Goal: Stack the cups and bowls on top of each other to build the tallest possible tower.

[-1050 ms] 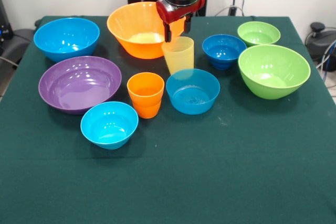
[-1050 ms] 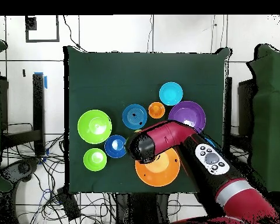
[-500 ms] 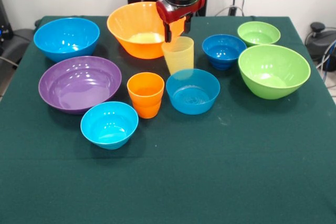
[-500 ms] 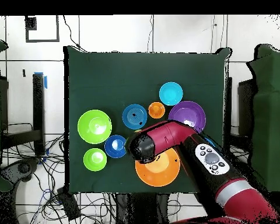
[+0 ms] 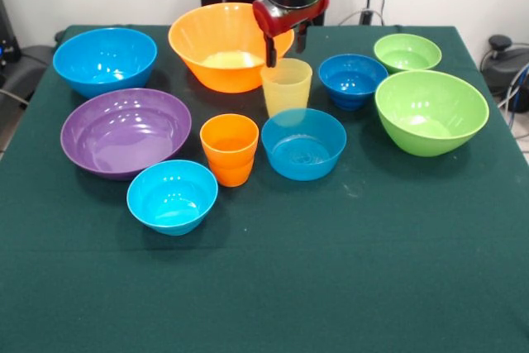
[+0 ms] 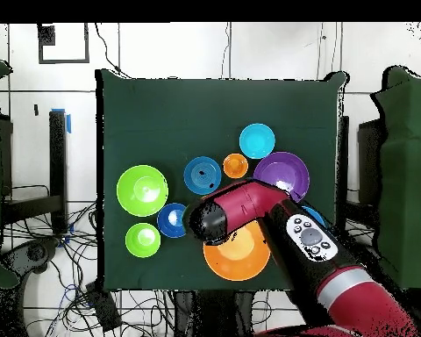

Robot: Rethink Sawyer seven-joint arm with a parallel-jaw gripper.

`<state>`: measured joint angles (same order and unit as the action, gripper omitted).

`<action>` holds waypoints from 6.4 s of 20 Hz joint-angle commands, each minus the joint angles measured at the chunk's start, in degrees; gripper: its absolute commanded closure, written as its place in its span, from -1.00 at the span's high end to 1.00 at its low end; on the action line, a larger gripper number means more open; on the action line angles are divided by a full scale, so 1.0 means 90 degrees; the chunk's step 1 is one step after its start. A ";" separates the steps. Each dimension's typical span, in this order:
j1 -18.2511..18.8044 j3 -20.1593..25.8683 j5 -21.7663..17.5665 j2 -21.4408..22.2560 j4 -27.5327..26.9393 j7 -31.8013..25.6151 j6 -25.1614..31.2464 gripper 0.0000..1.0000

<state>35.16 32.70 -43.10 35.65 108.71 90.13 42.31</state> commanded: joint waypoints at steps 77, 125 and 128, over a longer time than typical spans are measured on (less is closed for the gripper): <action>-0.0116 0.0423 0.0041 -0.1128 -0.1125 -0.1350 0.0251 1.00; 0.0259 0.0983 0.0102 -0.0816 -0.0850 -0.1412 0.0988 -1.00; 0.0259 0.1078 0.0217 -0.0674 -0.0747 -0.1397 0.1057 -1.00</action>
<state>38.64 39.86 -39.43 27.25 100.87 90.13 47.71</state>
